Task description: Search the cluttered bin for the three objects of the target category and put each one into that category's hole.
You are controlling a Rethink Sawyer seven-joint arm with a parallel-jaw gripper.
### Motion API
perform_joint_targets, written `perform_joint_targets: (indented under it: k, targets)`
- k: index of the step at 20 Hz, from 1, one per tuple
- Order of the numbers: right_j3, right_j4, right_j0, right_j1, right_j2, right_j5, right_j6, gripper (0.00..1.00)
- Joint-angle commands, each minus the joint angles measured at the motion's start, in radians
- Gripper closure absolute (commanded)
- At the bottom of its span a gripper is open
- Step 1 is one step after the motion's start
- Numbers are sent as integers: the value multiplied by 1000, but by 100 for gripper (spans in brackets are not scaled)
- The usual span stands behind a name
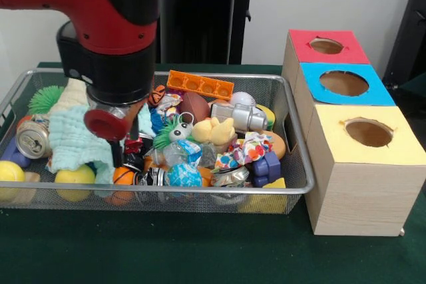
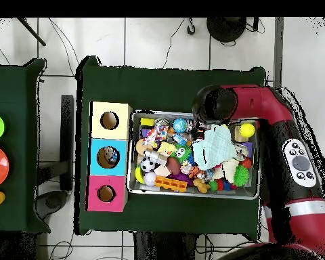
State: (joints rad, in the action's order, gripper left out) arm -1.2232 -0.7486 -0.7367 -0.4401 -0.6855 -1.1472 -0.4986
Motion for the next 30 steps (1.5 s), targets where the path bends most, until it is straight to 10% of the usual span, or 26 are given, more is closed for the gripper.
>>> perform_joint_targets:
  k: [1,17,30]
  targets:
    - [-233,-25,-64,-42,76,122,-10,0]
    - [-388,20,-185,53,17,429,-56,0]
    - [-457,159,-187,-14,-13,392,-82,0]
